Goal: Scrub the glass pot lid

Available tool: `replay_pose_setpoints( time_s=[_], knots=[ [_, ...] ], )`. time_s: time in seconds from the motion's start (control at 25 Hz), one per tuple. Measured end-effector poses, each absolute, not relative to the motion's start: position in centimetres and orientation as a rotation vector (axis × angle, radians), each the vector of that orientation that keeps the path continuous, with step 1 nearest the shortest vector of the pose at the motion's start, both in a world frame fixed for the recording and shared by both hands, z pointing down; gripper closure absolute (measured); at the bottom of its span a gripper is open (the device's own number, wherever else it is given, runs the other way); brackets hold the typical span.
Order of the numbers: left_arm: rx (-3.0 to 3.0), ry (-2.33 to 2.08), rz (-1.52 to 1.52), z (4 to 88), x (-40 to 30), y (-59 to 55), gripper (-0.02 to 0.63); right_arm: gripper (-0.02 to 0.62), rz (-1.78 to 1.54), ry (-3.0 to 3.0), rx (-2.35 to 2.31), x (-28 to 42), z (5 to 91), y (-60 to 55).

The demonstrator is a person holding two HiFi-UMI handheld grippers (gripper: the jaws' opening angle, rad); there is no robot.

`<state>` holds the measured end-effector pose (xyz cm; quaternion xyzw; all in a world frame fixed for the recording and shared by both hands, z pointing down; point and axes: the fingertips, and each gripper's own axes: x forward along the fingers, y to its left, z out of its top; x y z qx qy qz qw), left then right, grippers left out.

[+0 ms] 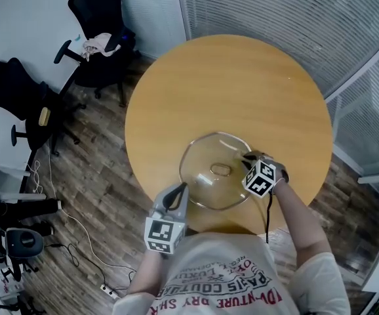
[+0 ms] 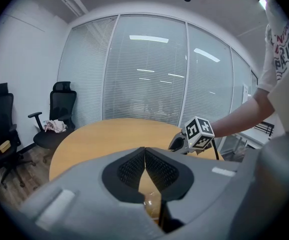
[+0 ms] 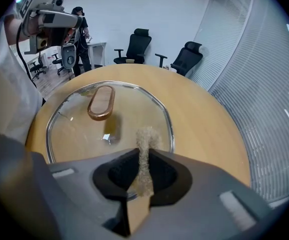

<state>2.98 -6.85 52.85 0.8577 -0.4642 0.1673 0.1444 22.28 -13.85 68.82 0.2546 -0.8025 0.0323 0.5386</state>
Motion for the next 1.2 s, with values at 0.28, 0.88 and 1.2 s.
replay_pose_setpoints(
  time_s=[0.28,0.88,1.2],
  knots=[
    [2.567,-1.234,0.468,52.0,4.5,-6.4,0.597,0.538,0.141,-1.882,0.689,23.3,68.9,-11.0],
    [2.659,-1.004,0.492,52.3,4.5,-4.7,0.597,0.538,0.278,-1.794,0.831,22.4,69.0,-4.9],
    [2.708,-0.877,0.502,52.0,2.3,-5.0,0.597,0.538,0.447,-1.723,1.010,20.1,68.9,-1.9]
  ],
)
